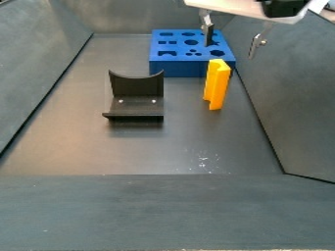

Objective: Pick up the arch object. Move up. Rotate the arch object. Move to above the board. Insert the arch object.
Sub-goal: Rotate the arch object.

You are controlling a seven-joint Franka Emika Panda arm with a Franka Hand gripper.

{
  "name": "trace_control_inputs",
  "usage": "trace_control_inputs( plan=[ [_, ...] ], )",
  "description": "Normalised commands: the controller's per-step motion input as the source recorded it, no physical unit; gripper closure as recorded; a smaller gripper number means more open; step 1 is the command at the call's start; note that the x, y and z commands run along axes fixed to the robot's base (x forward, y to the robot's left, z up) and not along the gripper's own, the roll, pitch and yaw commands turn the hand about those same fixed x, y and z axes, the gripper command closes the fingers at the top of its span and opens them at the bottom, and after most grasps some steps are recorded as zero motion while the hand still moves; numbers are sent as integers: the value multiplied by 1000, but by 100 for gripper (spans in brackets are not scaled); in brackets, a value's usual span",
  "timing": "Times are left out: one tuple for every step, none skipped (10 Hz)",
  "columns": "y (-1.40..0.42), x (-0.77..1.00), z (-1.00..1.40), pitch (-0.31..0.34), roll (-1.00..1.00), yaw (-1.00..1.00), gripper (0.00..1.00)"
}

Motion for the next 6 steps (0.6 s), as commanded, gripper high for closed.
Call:
trace_control_inputs(
  plan=[
    [13,25,-34,-7,-4,-1000,0],
    [13,25,-34,-7,-4,-1000,0],
    [13,25,-34,-8,-4,-1000,0],
    [13,25,-34,-9,-5,-1000,0],
    [13,25,-34,-10,-5,-1000,0],
    [13,25,-34,-11,-6,-1000,0]
  ],
)
